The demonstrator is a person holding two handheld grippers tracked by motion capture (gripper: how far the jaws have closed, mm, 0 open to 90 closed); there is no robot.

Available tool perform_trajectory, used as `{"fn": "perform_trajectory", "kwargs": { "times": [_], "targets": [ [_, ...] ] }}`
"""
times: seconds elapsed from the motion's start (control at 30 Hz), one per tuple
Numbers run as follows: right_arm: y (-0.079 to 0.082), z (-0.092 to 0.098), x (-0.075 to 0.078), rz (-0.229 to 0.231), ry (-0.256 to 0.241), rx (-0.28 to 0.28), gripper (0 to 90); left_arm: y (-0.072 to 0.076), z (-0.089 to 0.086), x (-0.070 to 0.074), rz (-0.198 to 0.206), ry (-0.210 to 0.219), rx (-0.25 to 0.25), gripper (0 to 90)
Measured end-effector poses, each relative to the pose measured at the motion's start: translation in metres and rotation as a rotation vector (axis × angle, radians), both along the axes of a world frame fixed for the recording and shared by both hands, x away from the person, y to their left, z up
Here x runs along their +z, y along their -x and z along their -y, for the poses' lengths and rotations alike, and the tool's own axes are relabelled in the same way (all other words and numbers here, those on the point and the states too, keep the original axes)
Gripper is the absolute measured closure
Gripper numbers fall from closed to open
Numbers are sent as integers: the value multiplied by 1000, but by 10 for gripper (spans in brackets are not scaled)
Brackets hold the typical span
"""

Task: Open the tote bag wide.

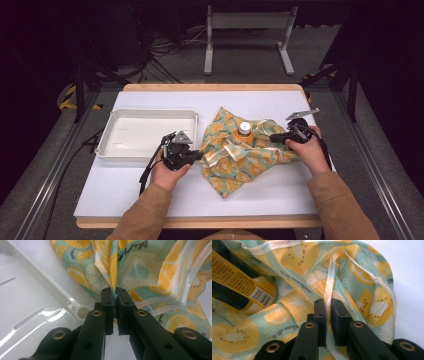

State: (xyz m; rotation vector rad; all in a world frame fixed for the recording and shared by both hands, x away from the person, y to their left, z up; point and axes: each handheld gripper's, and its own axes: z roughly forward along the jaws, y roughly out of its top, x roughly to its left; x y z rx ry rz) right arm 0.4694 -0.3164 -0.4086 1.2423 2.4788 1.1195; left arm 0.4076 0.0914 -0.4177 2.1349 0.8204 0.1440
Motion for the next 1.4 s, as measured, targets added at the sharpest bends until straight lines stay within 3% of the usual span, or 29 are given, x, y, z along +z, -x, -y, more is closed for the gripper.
{"fn": "perform_trajectory", "kwargs": {
  "times": [0.2, 0.3, 0.5, 0.77, 1.0, 1.23, 1.4],
  "targets": [
    [8, 1, 12, 57, -40, 3, 717, -1, -2, 0, 1, 4, 2, 836],
    [15, 3, 22, 112, -76, -6, 616, 0, -2, 1, 1, 10, 2, 815],
    [29, 10, 38, 174, -129, -14, 540, 1, -3, 0, 0, 17, 1, 782],
    [57, 9, 61, 245, -192, 28, 577, 1, -3, 0, -3, 21, 1, 784],
    [82, -6, 71, 271, -202, 100, 609, 1, -3, 0, -5, 25, 2, 787],
    [100, -29, 69, 297, -171, 154, 658, 1, -3, -1, -5, 24, -1, 776],
    [103, -39, 59, 287, -167, 180, 669, 0, -4, -3, -13, 21, -1, 778]
  ]
}}
